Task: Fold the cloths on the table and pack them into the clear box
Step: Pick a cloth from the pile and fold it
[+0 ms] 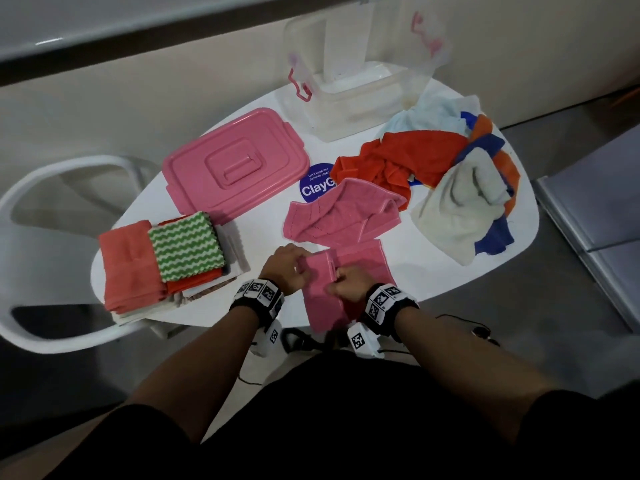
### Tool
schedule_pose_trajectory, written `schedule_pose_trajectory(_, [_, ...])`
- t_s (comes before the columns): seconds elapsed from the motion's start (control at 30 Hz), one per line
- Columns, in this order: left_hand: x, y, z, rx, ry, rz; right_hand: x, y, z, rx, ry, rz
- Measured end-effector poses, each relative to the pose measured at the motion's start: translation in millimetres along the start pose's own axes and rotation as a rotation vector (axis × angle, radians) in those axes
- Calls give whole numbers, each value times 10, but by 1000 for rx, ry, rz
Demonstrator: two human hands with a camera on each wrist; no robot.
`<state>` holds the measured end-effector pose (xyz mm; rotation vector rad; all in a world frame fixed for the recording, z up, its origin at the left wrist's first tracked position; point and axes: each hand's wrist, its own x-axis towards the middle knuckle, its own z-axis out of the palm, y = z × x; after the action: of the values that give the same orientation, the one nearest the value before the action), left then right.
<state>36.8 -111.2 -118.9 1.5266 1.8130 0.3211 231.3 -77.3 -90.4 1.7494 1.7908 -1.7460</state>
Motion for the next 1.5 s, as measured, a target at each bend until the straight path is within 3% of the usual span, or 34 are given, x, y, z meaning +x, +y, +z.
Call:
schedule_pose_trajectory(0.13, [139, 99, -22, 95, -121, 17, -49, 104, -114, -40, 6, 8])
schedule_pose_trajectory(0.27, [178, 79, 26, 141, -113, 18, -48, 210, -190, -149, 25, 15])
schedule_pose_trajectory(0.43, [177, 116, 100, 190, -73, -79, -50, 218, -162, -252, 77, -19])
schedule_pose_trajectory(0.63, [141, 75, 148, -75, 28, -260, -56, 152, -184, -338, 163, -83])
schedule_pose_trajectory(0.77, [73, 80, 153, -69, 21, -304, -34, 102, -155, -590, 109, -90])
schedule_pose_trajectory(0.87, [36, 117, 203, 140, 93, -212, -84, 7, -150, -838, 108, -123])
schedule_pose_trajectory(0.93, [10, 145, 227, 153, 122, -176, -132, -74, -138, -953, 44, -171])
schedule_pose_trajectory(1.03, [13, 186, 219, 158, -8, -167, -172, -87, -99, -799, -123, -179])
schedule_pose_trajectory(1.13, [63, 213, 183, 40, -27, -212, -178, -8, -58, -683, -252, -85])
schedule_pose_trajectory(1.2, [114, 248, 133, 11, -66, -297, -165, 44, -51, -728, -238, -72])
schedule_pose_trajectory(1.33, [181, 365, 28, 79, -299, -325, -166, 78, -44, -768, -215, -87])
schedule_pose_trajectory(1.5, [304, 369, 74, -357, -209, -302, -208, 134, -34, -674, -129, -79])
